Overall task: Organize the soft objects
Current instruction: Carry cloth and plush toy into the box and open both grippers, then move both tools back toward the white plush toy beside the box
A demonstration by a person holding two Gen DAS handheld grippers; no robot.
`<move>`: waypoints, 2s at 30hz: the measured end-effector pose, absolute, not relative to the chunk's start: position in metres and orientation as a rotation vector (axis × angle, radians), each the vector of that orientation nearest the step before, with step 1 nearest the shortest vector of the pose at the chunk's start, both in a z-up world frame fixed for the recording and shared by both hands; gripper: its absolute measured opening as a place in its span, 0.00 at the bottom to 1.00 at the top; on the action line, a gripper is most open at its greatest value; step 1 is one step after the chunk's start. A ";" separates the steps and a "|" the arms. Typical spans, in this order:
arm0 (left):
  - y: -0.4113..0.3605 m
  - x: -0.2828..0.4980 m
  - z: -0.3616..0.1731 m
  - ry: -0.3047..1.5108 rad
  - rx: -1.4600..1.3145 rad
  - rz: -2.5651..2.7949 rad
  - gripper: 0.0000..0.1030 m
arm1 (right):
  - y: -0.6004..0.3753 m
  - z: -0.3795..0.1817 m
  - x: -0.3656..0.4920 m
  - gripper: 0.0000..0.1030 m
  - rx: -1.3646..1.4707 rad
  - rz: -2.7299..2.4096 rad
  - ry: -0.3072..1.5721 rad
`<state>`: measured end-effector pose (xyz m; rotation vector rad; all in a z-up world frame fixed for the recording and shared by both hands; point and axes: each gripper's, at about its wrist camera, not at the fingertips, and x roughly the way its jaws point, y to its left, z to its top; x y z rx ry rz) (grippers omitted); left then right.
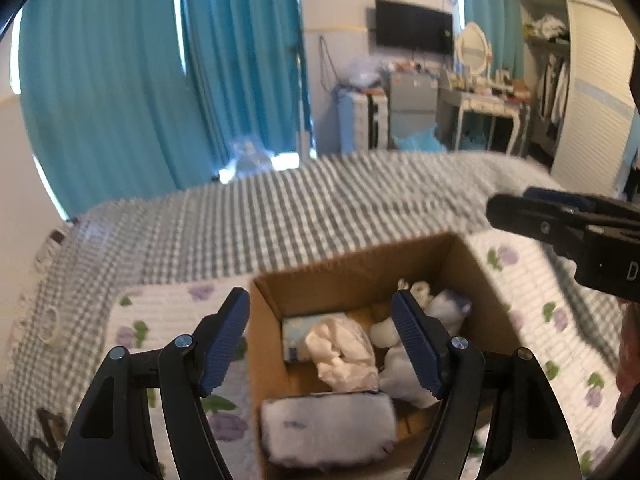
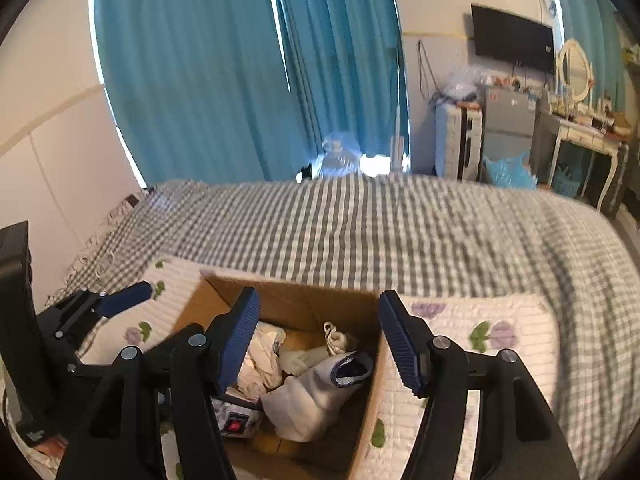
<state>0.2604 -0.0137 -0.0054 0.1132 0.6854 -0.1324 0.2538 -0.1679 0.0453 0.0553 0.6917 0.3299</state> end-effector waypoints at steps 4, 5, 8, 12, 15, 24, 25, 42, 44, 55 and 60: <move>-0.013 0.222 0.048 0.570 0.110 -0.109 0.72 | -0.177 0.092 0.219 0.67 0.044 0.322 0.626; -0.011 0.212 0.058 0.540 0.106 -0.109 0.73 | -0.179 0.103 0.208 0.69 0.037 0.318 0.608; -0.009 0.180 0.093 0.452 0.091 -0.091 0.73 | -0.187 0.135 0.175 0.77 0.022 0.311 0.557; -0.005 0.144 0.129 0.373 0.064 -0.083 0.81 | -0.197 0.164 0.137 0.82 0.012 0.313 0.541; -0.004 0.117 0.150 0.316 0.067 -0.071 0.81 | -0.202 0.179 0.112 0.87 0.003 0.308 0.528; 0.007 0.081 0.147 0.350 0.005 -0.059 0.81 | -0.211 0.181 0.055 0.89 -0.003 0.334 0.531; 0.005 0.080 0.141 0.362 0.011 -0.053 0.81 | -0.213 0.174 0.051 0.89 -0.002 0.337 0.540; -0.004 0.111 -0.040 0.694 0.015 0.031 0.81 | -0.195 -0.002 0.083 0.89 -0.041 0.350 0.821; -0.004 0.118 -0.053 0.720 0.008 0.030 0.81 | -0.188 -0.020 0.092 0.89 -0.049 0.360 0.854; 0.004 0.153 -0.121 0.874 -0.029 0.037 0.81 | -0.157 -0.104 0.141 0.83 -0.068 0.412 1.034; 0.005 0.161 -0.139 0.918 -0.034 0.036 0.81 | -0.151 -0.126 0.158 0.73 -0.057 0.425 1.088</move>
